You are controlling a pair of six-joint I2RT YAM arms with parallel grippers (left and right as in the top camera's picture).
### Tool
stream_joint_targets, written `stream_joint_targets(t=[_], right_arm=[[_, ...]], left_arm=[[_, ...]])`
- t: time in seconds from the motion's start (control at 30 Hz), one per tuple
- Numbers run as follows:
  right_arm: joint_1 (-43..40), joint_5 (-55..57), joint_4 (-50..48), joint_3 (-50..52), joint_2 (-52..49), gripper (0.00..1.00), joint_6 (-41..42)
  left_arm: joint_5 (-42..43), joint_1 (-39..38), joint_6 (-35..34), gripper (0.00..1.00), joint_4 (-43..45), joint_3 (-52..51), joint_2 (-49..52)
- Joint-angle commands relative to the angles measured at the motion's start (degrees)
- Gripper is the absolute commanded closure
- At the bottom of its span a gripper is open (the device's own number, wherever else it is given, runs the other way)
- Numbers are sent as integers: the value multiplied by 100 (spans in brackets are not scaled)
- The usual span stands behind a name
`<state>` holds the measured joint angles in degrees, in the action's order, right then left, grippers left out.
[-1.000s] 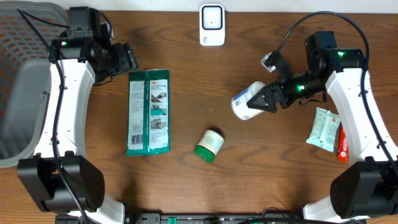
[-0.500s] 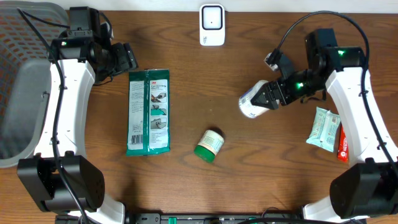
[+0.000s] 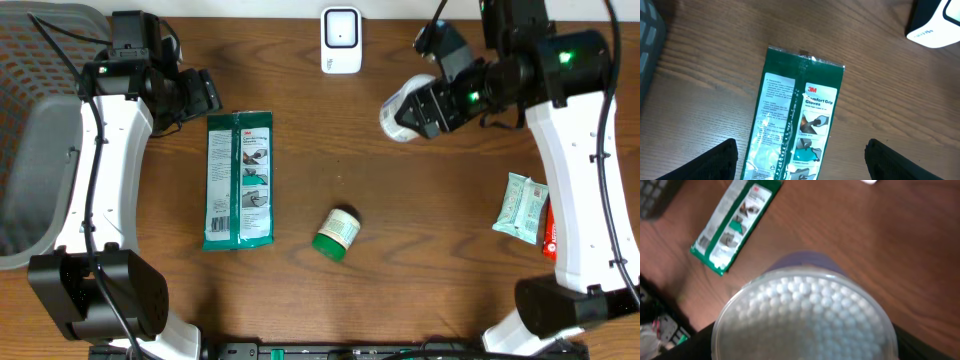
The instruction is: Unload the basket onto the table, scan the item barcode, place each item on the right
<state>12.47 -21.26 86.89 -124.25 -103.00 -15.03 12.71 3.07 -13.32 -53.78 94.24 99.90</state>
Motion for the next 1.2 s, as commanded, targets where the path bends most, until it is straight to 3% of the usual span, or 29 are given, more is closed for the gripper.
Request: stream_joint_targets(t=[0.0, 0.23, 0.4, 0.63, 0.73, 0.87, 0.97, 1.07, 1.17], right_arm=[[98, 396, 391, -940, -645, 99, 356], [238, 1032, 848, -2426, -2015, 99, 1032], [623, 2111, -46, -2474, -2433, 99, 1436], [1458, 4586, -1401, -2474, -2739, 99, 1047], [1923, 5803, -1974, -2474, -2916, 99, 424], [2459, 7554, -3056, -2474, -3338, 99, -1016], [2691, 8629, -4242, -2474, -3779, 99, -2575], [2789, 8959, -5464, -2474, -4282, 99, -4409], [2780, 9261, -6804, -2474, -4747, 99, -5622]], left_arm=[[-59, 17, 11, 19, -17, -7, 31], [-59, 17, 13, 19, -17, -7, 31], [-59, 17, 11, 19, -15, -7, 31], [-59, 17, 11, 19, -15, -7, 31], [-59, 17, 11, 19, -15, -7, 31], [-59, 17, 13, 19, -15, -7, 31], [-59, 17, 13, 19, -17, -7, 31], [-59, 17, 11, 19, -17, -7, 31], [-59, 17, 11, 19, -17, -7, 31]])
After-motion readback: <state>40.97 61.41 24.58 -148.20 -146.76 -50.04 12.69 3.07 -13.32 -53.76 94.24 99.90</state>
